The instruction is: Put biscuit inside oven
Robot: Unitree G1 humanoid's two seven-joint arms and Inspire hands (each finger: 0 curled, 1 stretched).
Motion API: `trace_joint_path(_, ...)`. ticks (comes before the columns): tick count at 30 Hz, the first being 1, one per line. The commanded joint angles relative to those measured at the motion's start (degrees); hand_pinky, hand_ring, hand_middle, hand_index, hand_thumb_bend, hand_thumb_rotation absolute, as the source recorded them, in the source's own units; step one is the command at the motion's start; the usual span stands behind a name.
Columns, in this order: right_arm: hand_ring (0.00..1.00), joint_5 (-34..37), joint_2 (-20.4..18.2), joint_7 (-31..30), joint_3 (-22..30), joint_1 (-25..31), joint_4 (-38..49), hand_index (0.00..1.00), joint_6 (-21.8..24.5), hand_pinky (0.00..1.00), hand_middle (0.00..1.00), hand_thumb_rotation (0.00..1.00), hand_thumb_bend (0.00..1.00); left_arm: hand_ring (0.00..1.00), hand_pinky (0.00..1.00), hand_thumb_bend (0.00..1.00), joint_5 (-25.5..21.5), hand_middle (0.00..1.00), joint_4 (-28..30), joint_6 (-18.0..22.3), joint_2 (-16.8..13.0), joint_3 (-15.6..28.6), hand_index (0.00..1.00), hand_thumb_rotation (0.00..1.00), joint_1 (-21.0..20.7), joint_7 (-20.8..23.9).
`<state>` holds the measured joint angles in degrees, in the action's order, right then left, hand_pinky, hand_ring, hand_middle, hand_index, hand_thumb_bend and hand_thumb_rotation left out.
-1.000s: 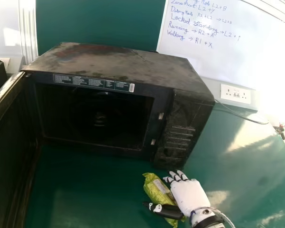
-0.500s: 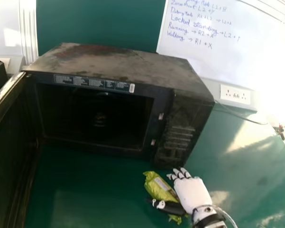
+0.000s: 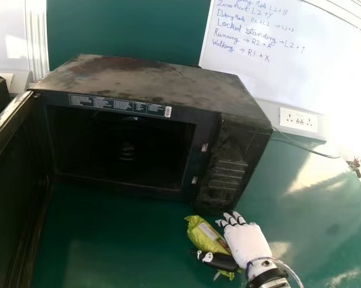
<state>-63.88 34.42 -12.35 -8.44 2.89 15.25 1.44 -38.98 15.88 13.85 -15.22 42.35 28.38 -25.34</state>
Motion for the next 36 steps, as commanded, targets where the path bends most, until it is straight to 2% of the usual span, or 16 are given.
trace_joint_path(1, 1.00, -0.78, 1.21, -1.73, -0.68, 1.43, -1.22, 0.86, 0.82, 0.00, 1.00, 0.66, 0.97, 0.83, 0.78, 0.86, 0.11, 0.86, 1.51, -0.52, 0.74, 0.14, 0.82, 0.79, 0.95, 0.80)
trace_joint_path(3, 1.00, -0.78, 1.25, -1.53, -0.75, 1.45, -1.27, 0.84, 0.77, 0.00, 1.00, 0.62, 0.99, 0.83, 0.78, 0.86, -0.27, 0.86, 2.87, -1.65, 1.48, 0.08, 0.82, 0.79, 1.23, 2.75)
trace_joint_path(4, 1.00, -0.71, 1.25, -1.49, -0.75, 1.44, -1.25, 0.82, 0.75, 0.00, 1.00, 0.58, 0.98, 0.83, 0.78, 0.86, -0.41, 0.86, 3.50, -2.22, 1.88, 0.07, 0.82, 0.79, 1.25, 3.88)
trace_joint_path(6, 1.00, -0.55, 1.18, -1.73, -0.75, 1.35, -1.08, 0.81, 0.87, 0.00, 0.99, 0.50, 0.95, 0.83, 0.78, 0.86, 2.02, 0.86, 4.73, -2.59, 2.54, 0.04, 0.82, 0.78, 1.41, 6.54)
trace_joint_path(9, 0.99, -0.38, 1.09, -1.68, -0.54, 1.30, -0.65, 0.72, 1.00, 0.00, 0.91, 0.28, 0.84, 0.83, 0.77, 0.85, 4.42, 0.86, 7.91, -4.81, 3.56, -0.22, 0.83, 0.78, 1.79, 11.48)
trace_joint_path(10, 0.89, -0.32, 1.12, -1.40, -0.45, 1.26, -0.64, 0.67, 0.91, 0.00, 0.84, 0.17, 0.83, 0.84, 0.77, 0.85, 4.38, 0.86, 8.84, -5.60, 3.82, -0.39, 0.83, 0.78, 1.73, 12.68)
trace_joint_path(11, 0.73, -0.13, 1.12, -1.15, -0.34, 1.21, -0.63, 0.62, 0.81, 0.00, 0.76, 0.09, 0.83, 0.83, 0.77, 0.85, 4.25, 0.86, 9.46, -6.10, 3.96, -0.55, 0.83, 0.78, 1.64, 13.31)
trace_joint_path(13, 0.34, 0.32, 1.18, -0.68, -0.19, 1.09, -0.69, 0.51, 0.68, 0.00, 0.55, 0.02, 0.82, 0.83, 0.77, 0.85, 3.69, 0.86, 10.15, -6.95, 4.03, -0.82, 0.83, 0.78, 1.45, 13.84)
trace_joint_path(15, 0.12, 0.61, 1.19, -0.69, -0.18, 1.03, -0.61, 0.44, 0.87, 0.00, 0.41, 0.00, 0.79, 0.83, 0.78, 0.85, 3.57, 0.86, 10.84, -7.89, 3.99, -1.00, 0.83, 0.78, 1.63, 14.31)
trace_joint_path(17, 0.03, 0.79, 1.33, -0.64, -0.22, 0.95, -0.55, 0.39, 0.90, 0.00, 0.30, 0.00, 0.73, 0.83, 0.79, 0.85, 3.90, 0.86, 11.16, -8.54, 3.46, -1.04, 0.83, 0.79, 2.08, 13.88)
trace_joint_path(18, 0.01, 0.77, 1.42, -0.67, -0.27, 0.90, -0.52, 0.37, 0.91, 0.00, 0.21, 0.00, 0.68, 0.83, 0.78, 0.85, 4.01, 0.86, 11.27, -8.80, 3.14, -1.01, 0.83, 0.79, 2.30, 13.50)
trace_joint_path(21, 0.00, 1.16, 1.43, -0.56, -0.23, 0.76, -0.45, 0.30, 1.00, 0.00, 0.05, 0.00, 0.72, 0.83, 0.78, 0.86, 3.76, 0.86, 11.96, -10.00, 2.79, -0.79, 0.83, 0.80, 2.51, 13.67)
trace_joint_path(22, 0.00, 1.36, 1.45, -0.42, -0.18, 0.71, -0.48, 0.28, 0.94, 0.00, 0.03, 0.00, 0.72, 0.83, 0.78, 0.86, 3.33, 0.86, 12.37, -10.71, 2.84, -0.70, 0.83, 0.79, 2.53, 14.06)
trace_joint_path(25, 0.00, 1.86, 1.42, 0.25, -0.06, 0.55, -0.60, 0.20, 0.80, 0.00, 0.00, 0.00, 0.65, 0.83, 0.77, 0.86, 3.68, 0.86, 13.60, -12.26, 3.24, -0.45, 0.83, 0.79, 2.30, 15.85)
trace_joint_path(30, 0.00, 2.22, 1.26, 0.43, -0.27, 0.26, -0.66, 0.10, 0.94, 0.00, 0.00, 0.00, 0.55, 0.82, 0.76, 0.86, 4.55, 0.86, 13.94, -12.37, 3.33, -0.31, 0.83, 0.78, 1.81, 17.01)
trace_joint_path(36, 0.00, 2.42, 0.89, 0.60, -0.41, -0.05, -0.60, 0.08, 1.05, 0.00, 0.00, 0.00, 0.56, 0.82, 0.75, 0.85, 2.79, 0.86, 13.48, -12.12, 3.28, -0.02, 0.83, 0.76, 1.79, 16.02)
